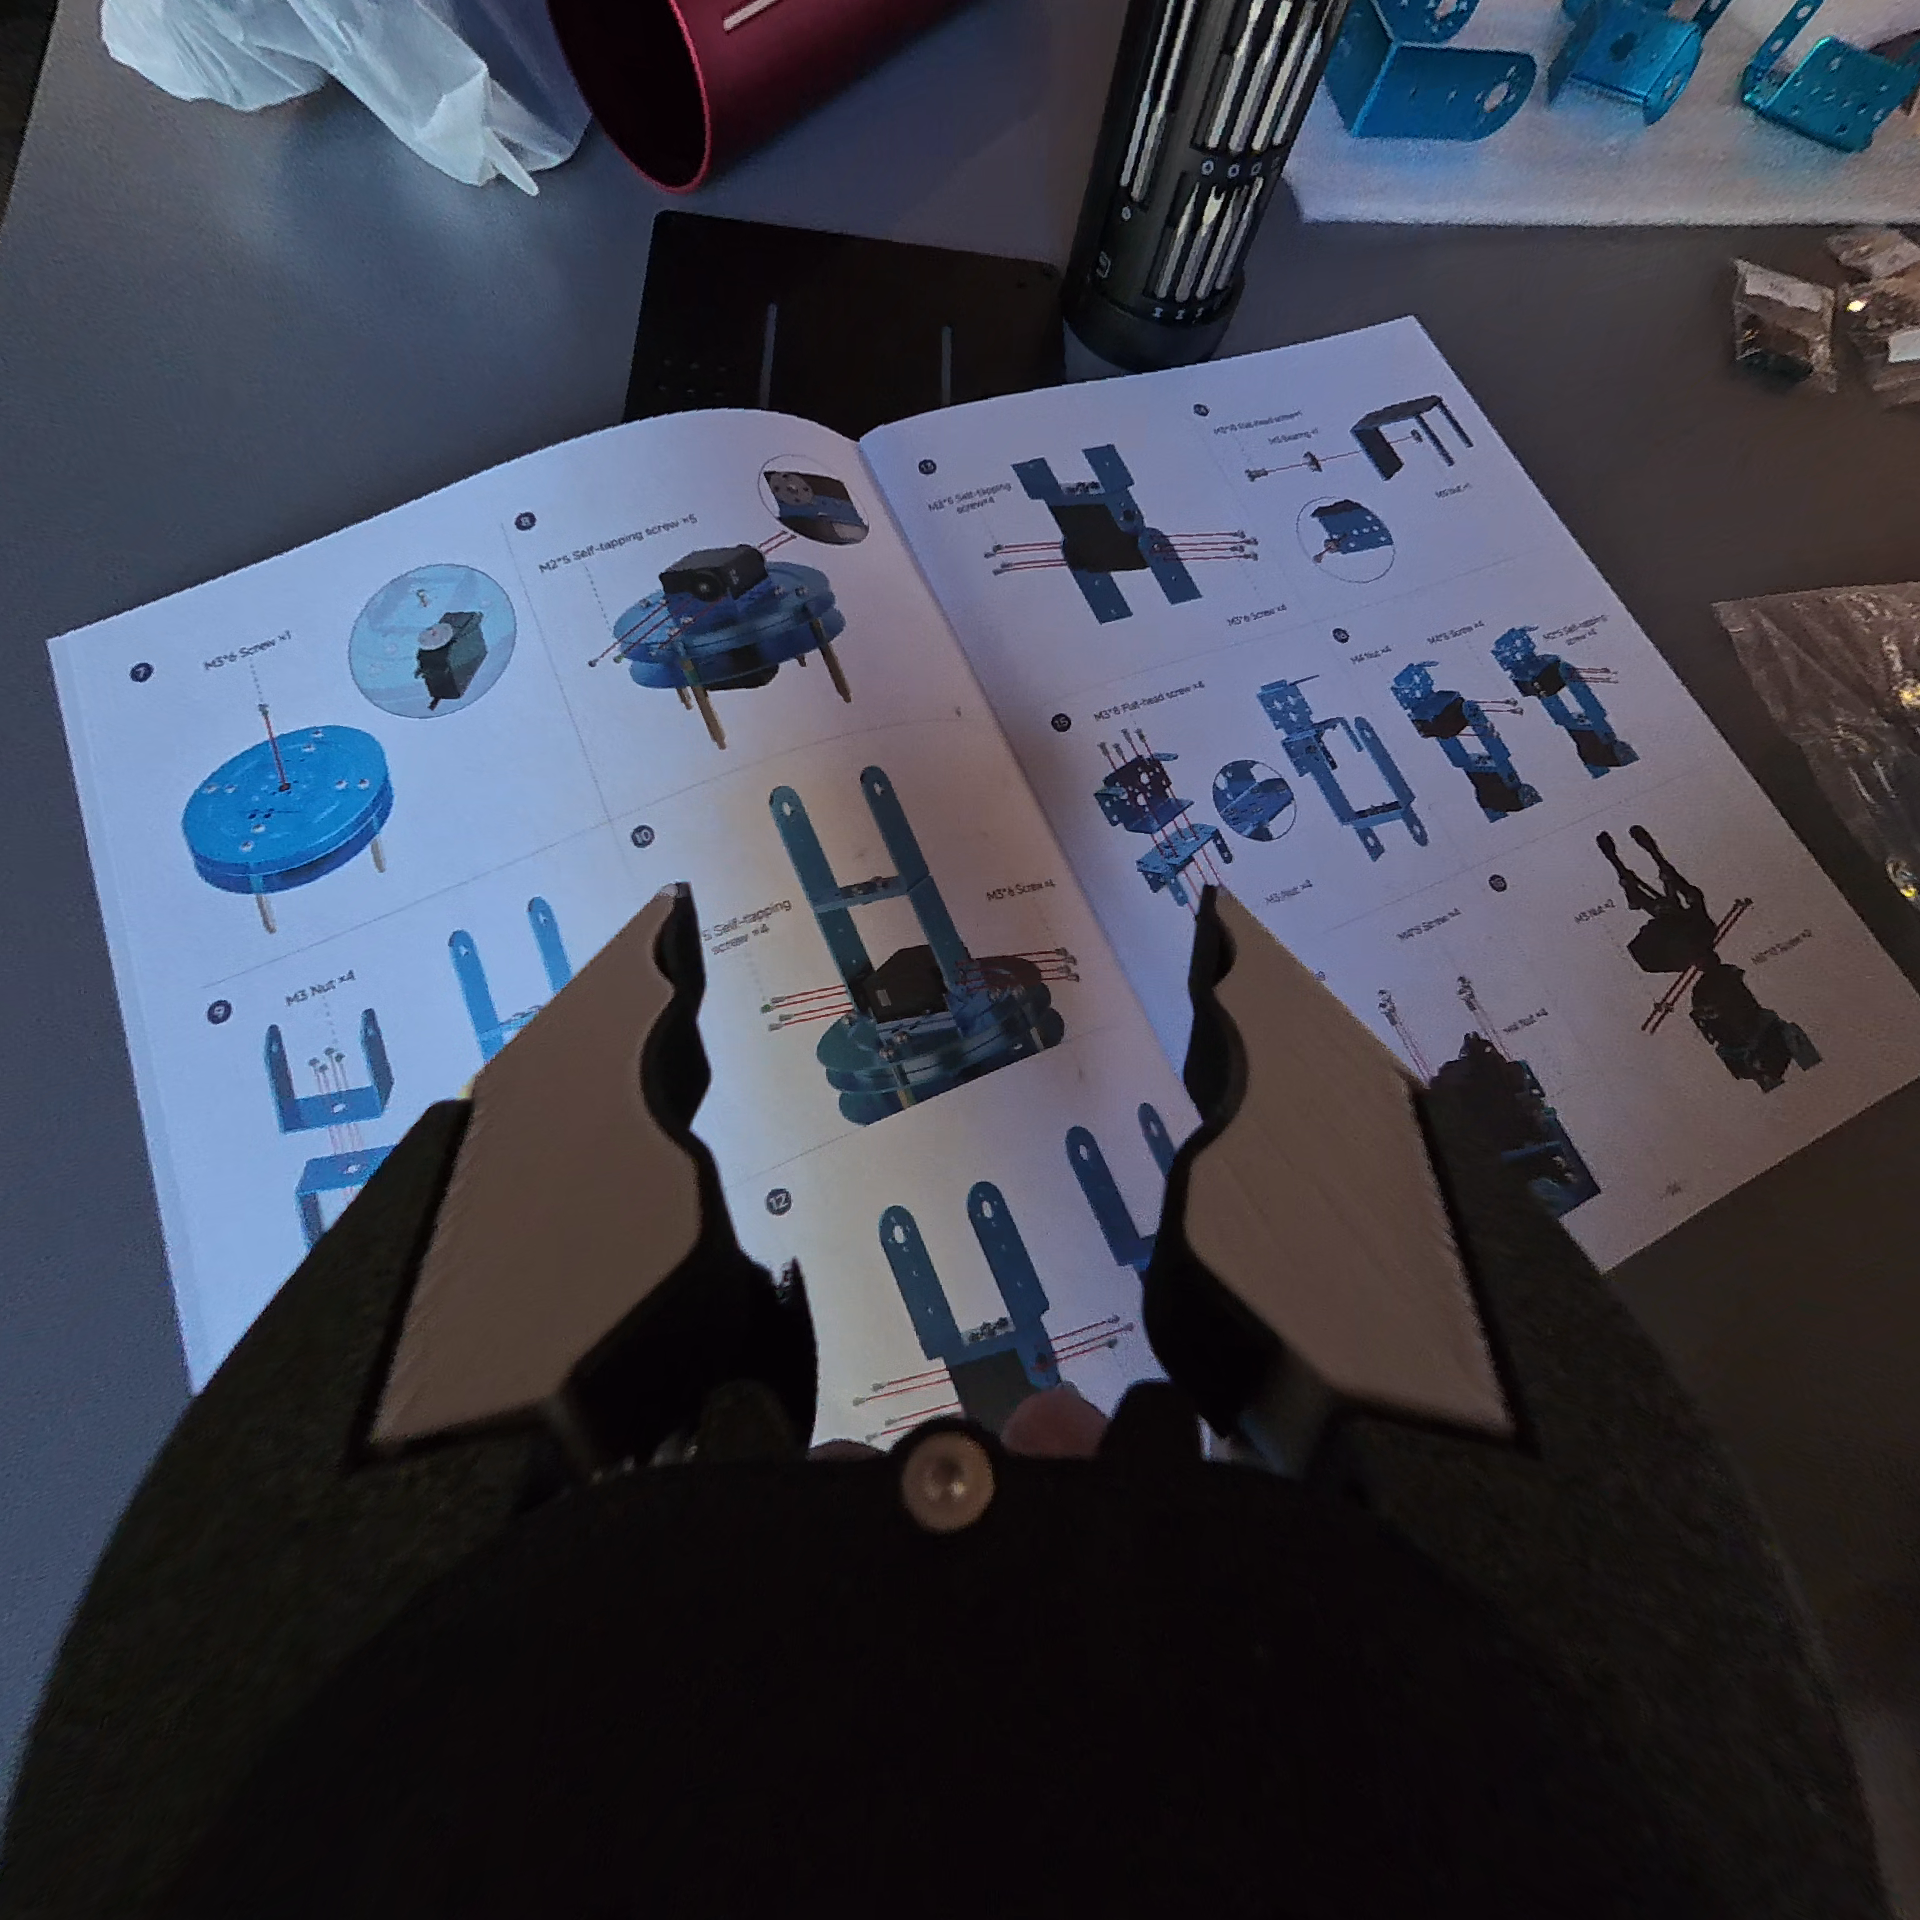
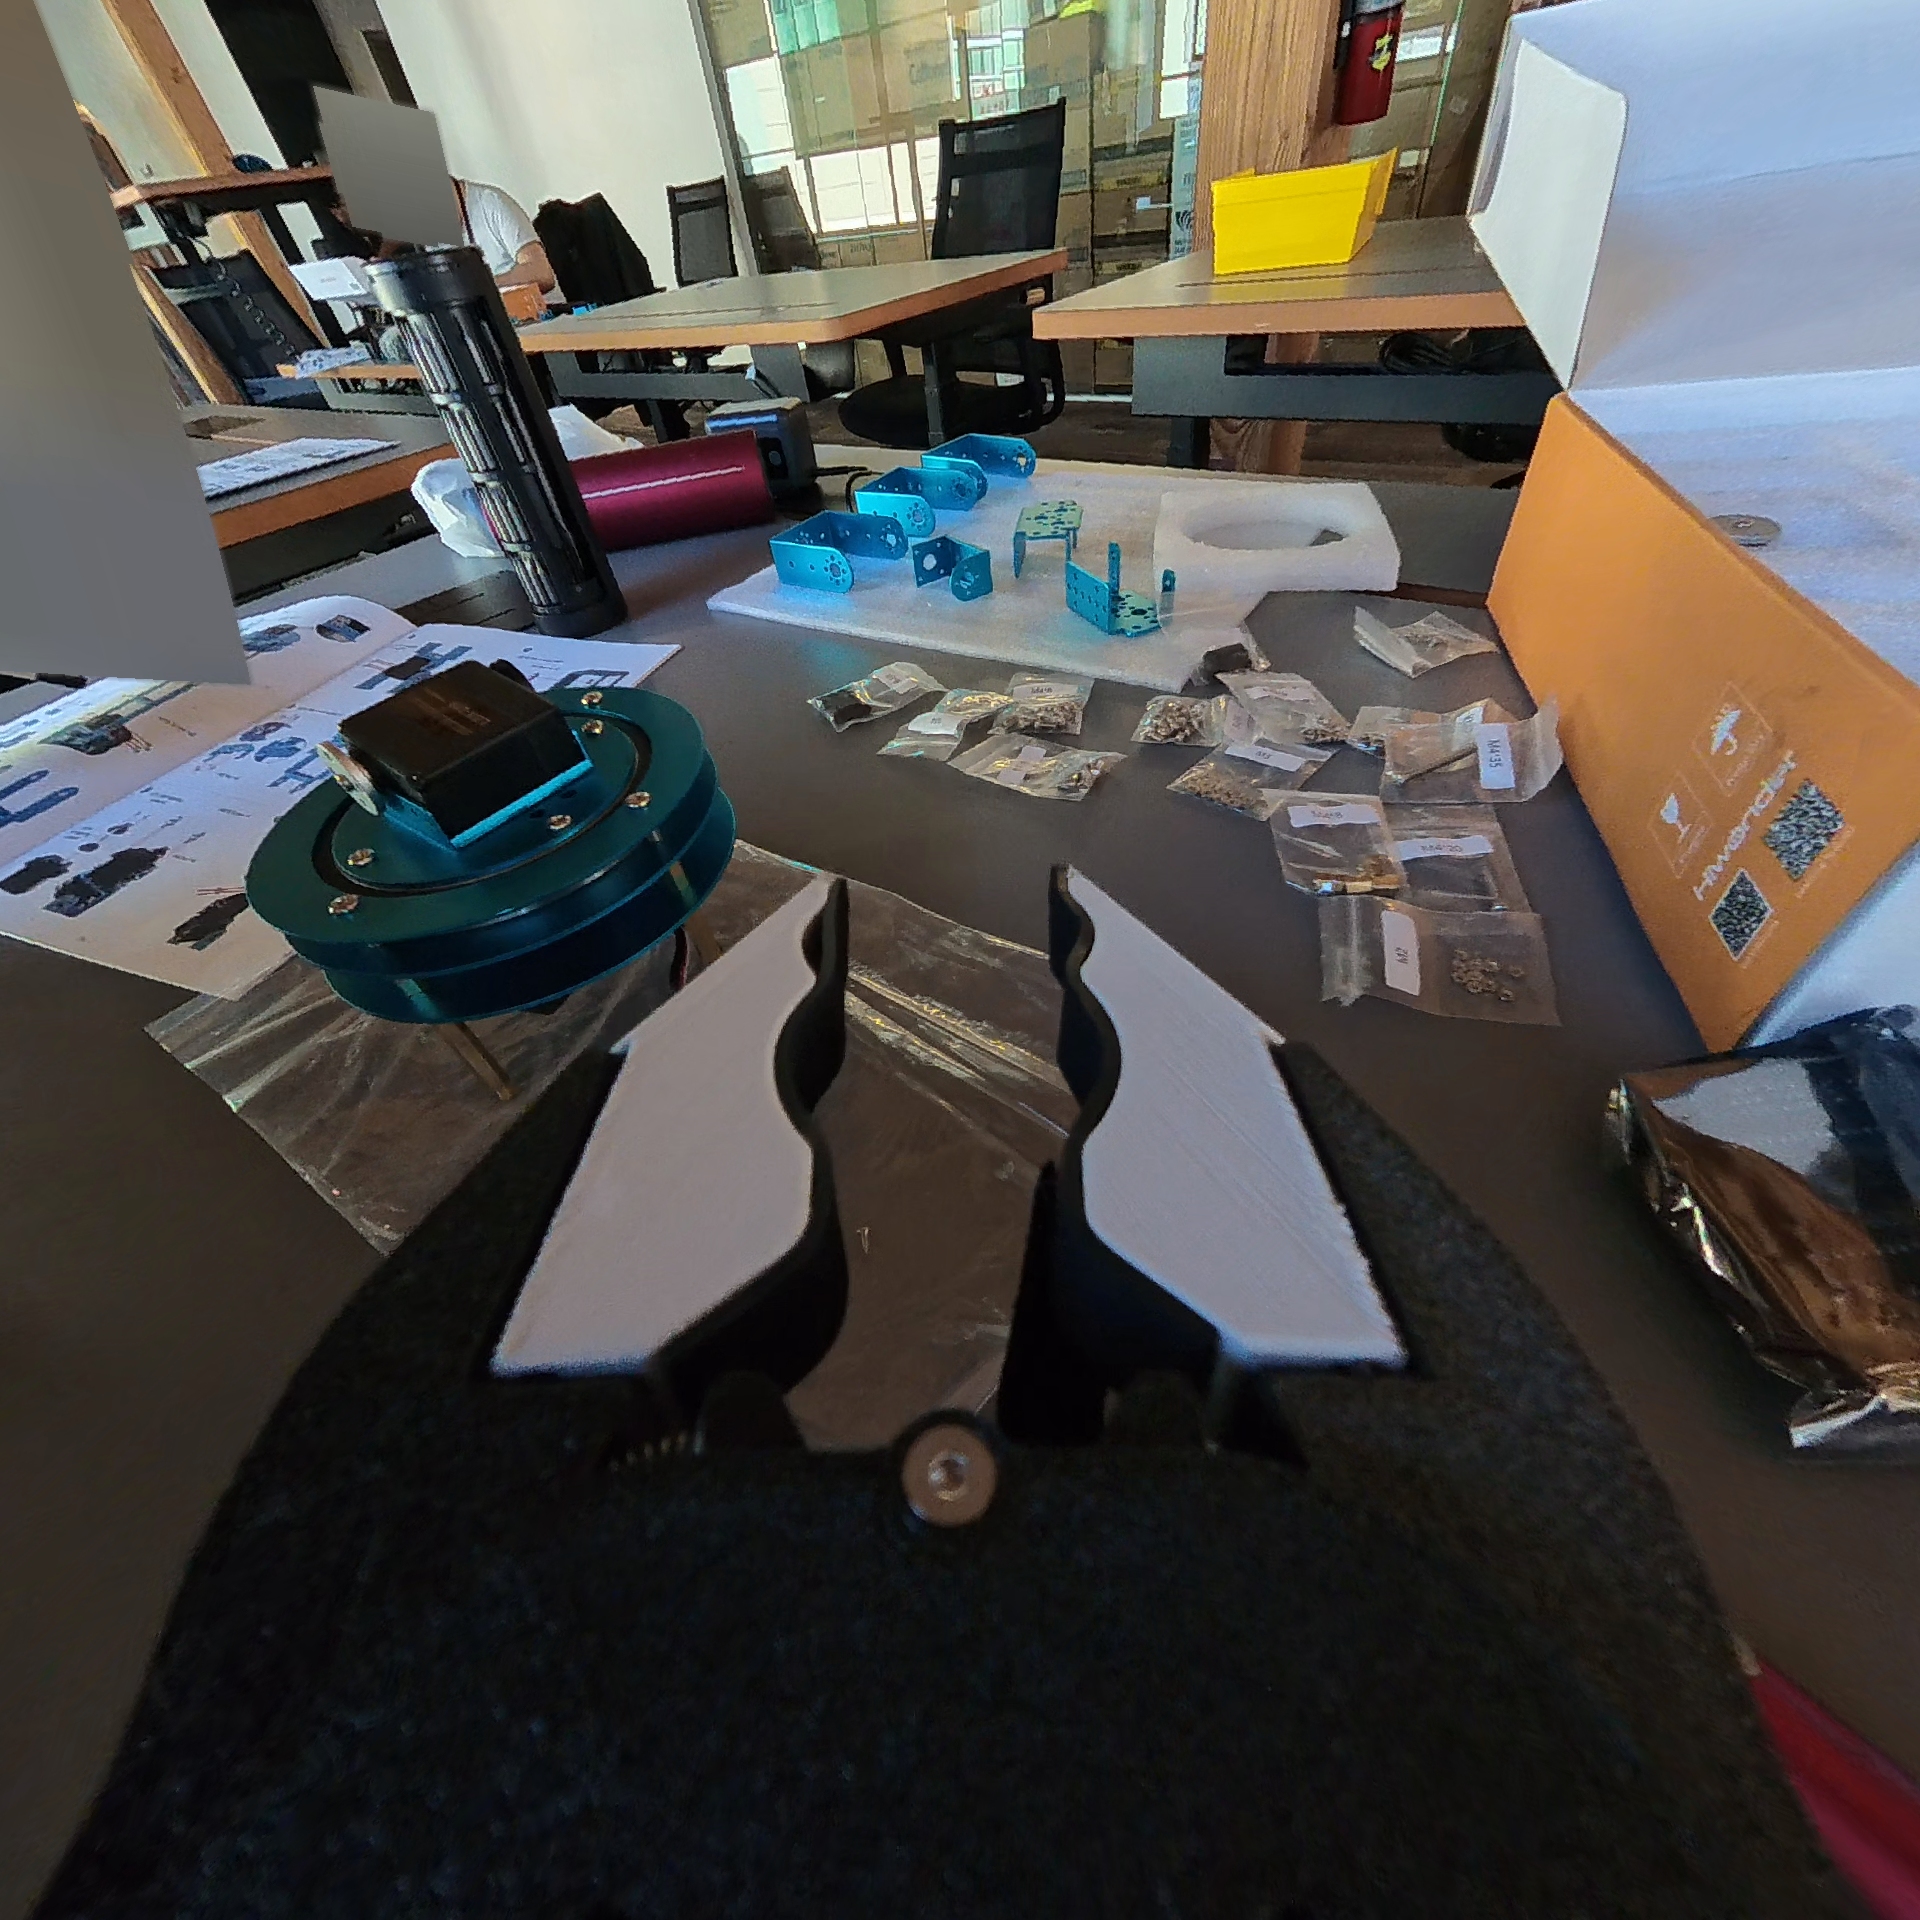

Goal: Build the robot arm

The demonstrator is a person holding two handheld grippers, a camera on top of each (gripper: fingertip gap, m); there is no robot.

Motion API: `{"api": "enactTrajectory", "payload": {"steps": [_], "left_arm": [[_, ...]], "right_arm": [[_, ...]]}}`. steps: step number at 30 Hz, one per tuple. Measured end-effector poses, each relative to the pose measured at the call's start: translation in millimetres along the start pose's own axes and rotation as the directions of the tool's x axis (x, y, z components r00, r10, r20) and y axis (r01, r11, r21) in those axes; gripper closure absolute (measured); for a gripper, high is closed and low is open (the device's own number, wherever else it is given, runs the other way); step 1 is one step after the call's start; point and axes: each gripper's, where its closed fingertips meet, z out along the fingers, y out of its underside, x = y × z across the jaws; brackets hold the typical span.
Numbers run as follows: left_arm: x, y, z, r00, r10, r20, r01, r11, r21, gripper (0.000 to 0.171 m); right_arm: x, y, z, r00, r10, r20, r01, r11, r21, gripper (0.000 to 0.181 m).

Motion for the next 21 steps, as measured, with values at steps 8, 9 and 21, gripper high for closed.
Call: {"api": "enactTrajectory", "payload": {"steps": [8,9,21], "left_arm": [[36,-14,-10,0.996,0.012,-0.093,-0.003,0.996,0.092,0.079],[43,-16,-12,0.994,0.025,-0.107,-0.014,0.994,0.104,0.079],[147,-7,-37,0.948,0.189,-0.256,-0.132,0.966,0.222,0.079]], "right_arm": [[-8,5,4,0.995,-0.098,-0.020,0.098,0.994,-0.039,0.143],[-10,6,5,0.993,-0.115,-0.019,0.114,0.992,-0.045,0.142],[-22,21,12,0.958,-0.282,-0.041,0.274,0.951,-0.145,0.143]]}}
